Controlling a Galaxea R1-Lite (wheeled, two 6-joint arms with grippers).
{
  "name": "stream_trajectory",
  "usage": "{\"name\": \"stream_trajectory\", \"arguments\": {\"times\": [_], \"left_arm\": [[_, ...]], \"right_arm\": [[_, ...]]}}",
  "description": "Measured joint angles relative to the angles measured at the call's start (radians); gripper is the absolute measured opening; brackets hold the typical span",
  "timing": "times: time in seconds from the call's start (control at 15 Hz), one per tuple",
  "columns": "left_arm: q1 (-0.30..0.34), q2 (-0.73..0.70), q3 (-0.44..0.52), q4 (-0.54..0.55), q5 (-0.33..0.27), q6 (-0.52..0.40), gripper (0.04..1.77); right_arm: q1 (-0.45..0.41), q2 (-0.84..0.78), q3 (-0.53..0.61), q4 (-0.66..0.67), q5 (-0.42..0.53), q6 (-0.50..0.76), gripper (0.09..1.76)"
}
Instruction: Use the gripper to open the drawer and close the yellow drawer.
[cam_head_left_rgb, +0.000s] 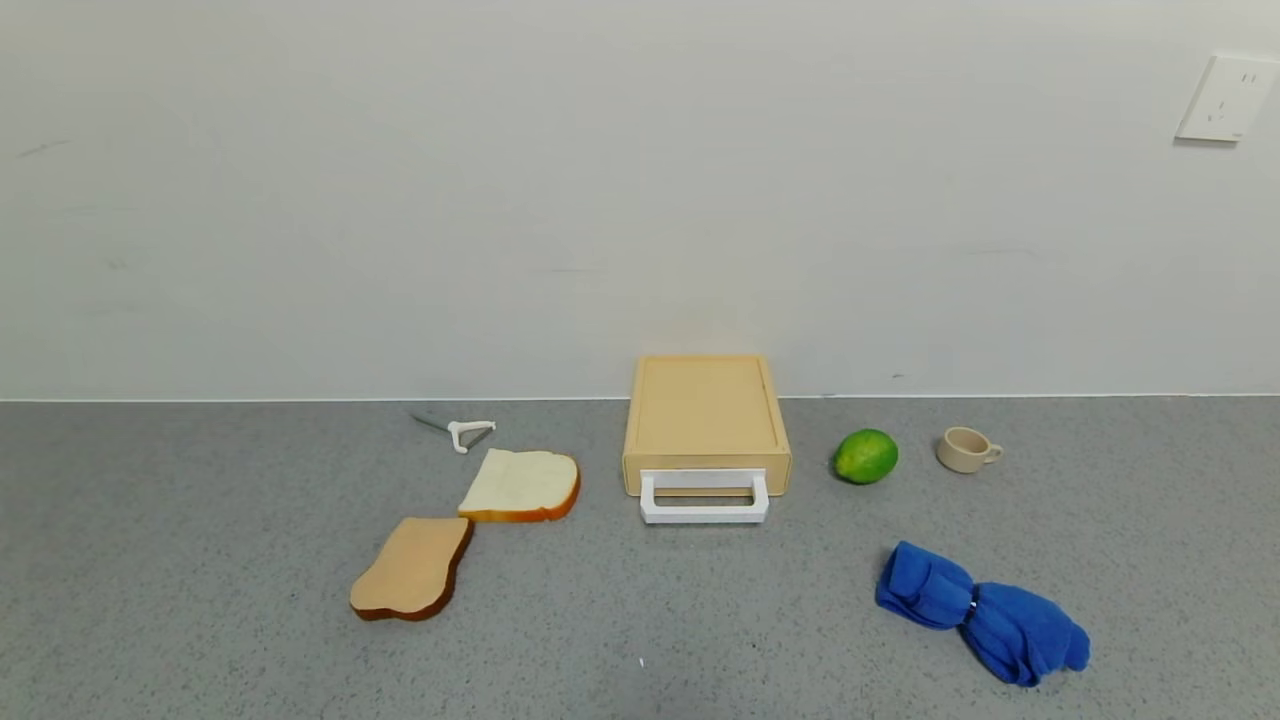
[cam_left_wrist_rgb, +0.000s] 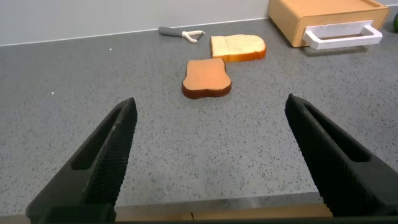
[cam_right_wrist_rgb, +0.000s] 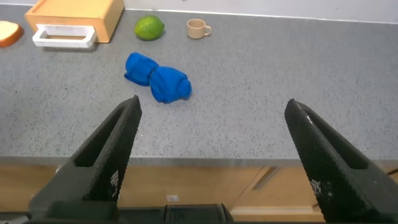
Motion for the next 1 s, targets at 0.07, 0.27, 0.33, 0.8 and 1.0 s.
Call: {"name": "stream_trajectory", "arguments": {"times": [0.07, 0.27, 0.33, 0.8, 1.0], "left_arm": [[0.0, 0.0, 0.0, 0.0, 0.0, 0.0, 1.72], [0.0, 0.0, 0.0, 0.0, 0.0, 0.0, 1.72], [0.0, 0.0, 0.0, 0.0, 0.0, 0.0, 1.72], [0.0, 0.0, 0.0, 0.0, 0.0, 0.0, 1.72], [0.0, 0.0, 0.0, 0.0, 0.0, 0.0, 1.72]], "right_arm": [[0.0, -0.026, 0.014, -0.003, 0.0, -0.001, 1.7], [-0.001, -0.083, 0.08, -0.061, -0.015, -0.022, 1.7], [-0.001, -0.092, 0.113, -0.119, -0.02, -0.031, 1.7], [0.0, -0.104, 0.499, -0.611, -0.035, -0.049, 1.7], [0.0, -0.105, 0.659, -0.75, -0.023, -0.071, 1.7]]}}
